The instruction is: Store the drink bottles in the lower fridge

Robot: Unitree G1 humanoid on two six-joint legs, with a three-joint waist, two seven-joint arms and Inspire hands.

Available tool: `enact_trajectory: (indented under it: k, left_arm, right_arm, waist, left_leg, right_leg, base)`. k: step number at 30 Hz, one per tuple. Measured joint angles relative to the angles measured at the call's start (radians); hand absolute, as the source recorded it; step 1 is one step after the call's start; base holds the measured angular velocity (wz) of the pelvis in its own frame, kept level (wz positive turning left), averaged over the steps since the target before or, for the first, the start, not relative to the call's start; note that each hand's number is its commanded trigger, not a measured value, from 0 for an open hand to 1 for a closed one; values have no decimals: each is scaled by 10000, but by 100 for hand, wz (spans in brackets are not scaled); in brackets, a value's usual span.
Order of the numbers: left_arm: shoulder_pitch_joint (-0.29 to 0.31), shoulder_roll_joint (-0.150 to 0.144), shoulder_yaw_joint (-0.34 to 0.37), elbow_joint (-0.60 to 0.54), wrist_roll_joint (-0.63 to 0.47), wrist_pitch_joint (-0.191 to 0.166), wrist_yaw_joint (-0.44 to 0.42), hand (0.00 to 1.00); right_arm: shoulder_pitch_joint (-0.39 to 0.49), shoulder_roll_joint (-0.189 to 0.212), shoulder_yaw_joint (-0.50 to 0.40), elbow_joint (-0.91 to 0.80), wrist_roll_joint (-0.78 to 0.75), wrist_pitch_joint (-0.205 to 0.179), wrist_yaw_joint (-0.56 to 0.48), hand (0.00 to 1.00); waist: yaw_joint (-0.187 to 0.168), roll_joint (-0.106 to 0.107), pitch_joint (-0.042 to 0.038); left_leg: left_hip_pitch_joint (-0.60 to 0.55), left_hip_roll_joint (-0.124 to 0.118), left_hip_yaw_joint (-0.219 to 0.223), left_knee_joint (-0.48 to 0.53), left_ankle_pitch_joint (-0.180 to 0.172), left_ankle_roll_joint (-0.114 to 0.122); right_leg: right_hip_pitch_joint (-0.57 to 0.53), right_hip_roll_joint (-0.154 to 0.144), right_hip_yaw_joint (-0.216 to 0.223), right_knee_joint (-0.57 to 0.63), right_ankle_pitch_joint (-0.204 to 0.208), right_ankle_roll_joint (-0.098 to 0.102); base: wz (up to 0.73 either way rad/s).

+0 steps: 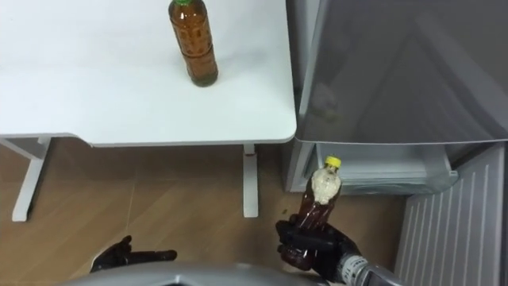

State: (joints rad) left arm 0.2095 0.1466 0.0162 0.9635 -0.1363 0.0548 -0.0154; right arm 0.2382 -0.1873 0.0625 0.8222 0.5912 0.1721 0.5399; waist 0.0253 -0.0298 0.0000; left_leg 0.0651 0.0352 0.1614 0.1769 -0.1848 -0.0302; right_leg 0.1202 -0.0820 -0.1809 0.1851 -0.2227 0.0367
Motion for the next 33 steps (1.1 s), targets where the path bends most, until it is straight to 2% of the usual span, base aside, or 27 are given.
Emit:
enact_trajectory:
  k: [8, 14, 19, 22, 27, 33]
  left_arm:
    - [70, 5, -1, 1, -79, -128, 41, 0]
    - [108, -1, 14, 158, -70, -198, 43, 0]
    - [90, -10, -11, 220, -69, -208, 75, 0]
    - [122, -29, -7, 188, -13, -211, 76, 0]
    - [230, -35, 2, 188, -2, -221, 116, 0]
    - [321, -34, 18, 213, -6, -208, 276, 0]
  right_arm:
    - [65, 7, -69, 203, 1726, 5, -612, 100]
    - [-79, 78, -200, 207, 3062, -8, -1431, 100]
    - [-372, 87, -180, 207, 4694, -15, -2283, 100]
    - [-660, 151, -462, 205, 5733, -72, -2820, 100]
    - [-950, 210, -930, -197, 7110, -447, -3452, 100]
    - [-1011, 296, -1251, -1102, 9076, -883, -4139, 100]
  waist:
    - [7, -45, 45]
    - [12, -23, 40]
    - [15, 72, 14]
    - [2, 144, 32]
    - [-29, 258, 62]
    - [34, 355, 61]
  left_leg:
    - [48, 10, 41, -22, 0, -1]
    - [114, 14, 64, -50, -1, -2]
    - [105, 8, 70, -55, -2, -4]
    - [110, 6, 53, -53, -2, -4]
    - [140, -11, -31, -32, -2, -3]
    - [145, -29, -169, 30, -1, -3]
  right_leg:
    - [7, 11, 19, 3, 1, -2]
    - [52, 18, 35, 8, 4, -5]
    - [30, 17, 25, 6, 6, -3]
    - [73, 6, -55, 3, 6, -2]
    - [156, -9, -172, 0, 6, -1]
    - [240, -19, -310, -7, 0, 7]
  base:
    - [-1]
    - [-1]
    - [0]
    - [3]
    - [4]
    - [5]
